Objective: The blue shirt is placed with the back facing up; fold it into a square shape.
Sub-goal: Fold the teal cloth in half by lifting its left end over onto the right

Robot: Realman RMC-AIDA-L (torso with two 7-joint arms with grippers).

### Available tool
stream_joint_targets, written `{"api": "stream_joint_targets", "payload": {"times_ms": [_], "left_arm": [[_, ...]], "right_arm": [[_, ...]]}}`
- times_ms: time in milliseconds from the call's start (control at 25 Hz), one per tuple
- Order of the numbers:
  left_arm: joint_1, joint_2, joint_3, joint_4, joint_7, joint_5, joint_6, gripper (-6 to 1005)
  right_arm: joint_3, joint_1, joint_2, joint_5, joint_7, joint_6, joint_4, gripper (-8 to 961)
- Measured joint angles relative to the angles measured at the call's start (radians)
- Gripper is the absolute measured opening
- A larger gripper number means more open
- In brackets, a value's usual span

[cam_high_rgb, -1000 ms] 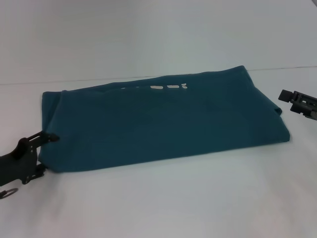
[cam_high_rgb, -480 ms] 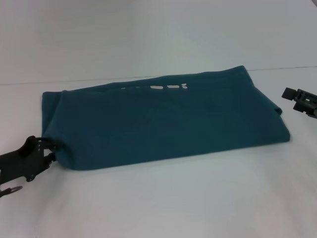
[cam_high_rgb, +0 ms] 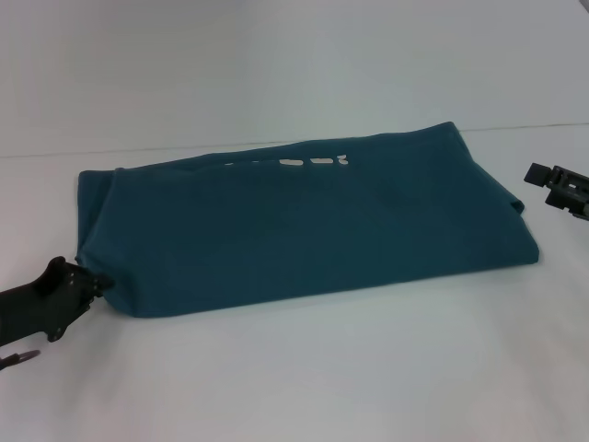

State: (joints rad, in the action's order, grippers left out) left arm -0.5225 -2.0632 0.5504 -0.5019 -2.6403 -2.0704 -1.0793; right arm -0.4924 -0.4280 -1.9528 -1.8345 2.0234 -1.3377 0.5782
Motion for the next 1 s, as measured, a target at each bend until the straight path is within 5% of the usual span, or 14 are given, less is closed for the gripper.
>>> {"api": "stream_joint_targets", "payload": {"times_ms": [440,1000], "left_arm": [[0.044,0.005,-0.035,-0.08,0.019,0.007,-0.093,27],[0.138,0.042,-0.144,-0.158,0.025,-0.037,-0.162,27]], "right_arm": [[0.0,0.004,0.001,0.0,0.003,0.0,-0.007,941],[0.004,0.005,0.002,0.0,0.022,0.008,-0.025,941]]}}
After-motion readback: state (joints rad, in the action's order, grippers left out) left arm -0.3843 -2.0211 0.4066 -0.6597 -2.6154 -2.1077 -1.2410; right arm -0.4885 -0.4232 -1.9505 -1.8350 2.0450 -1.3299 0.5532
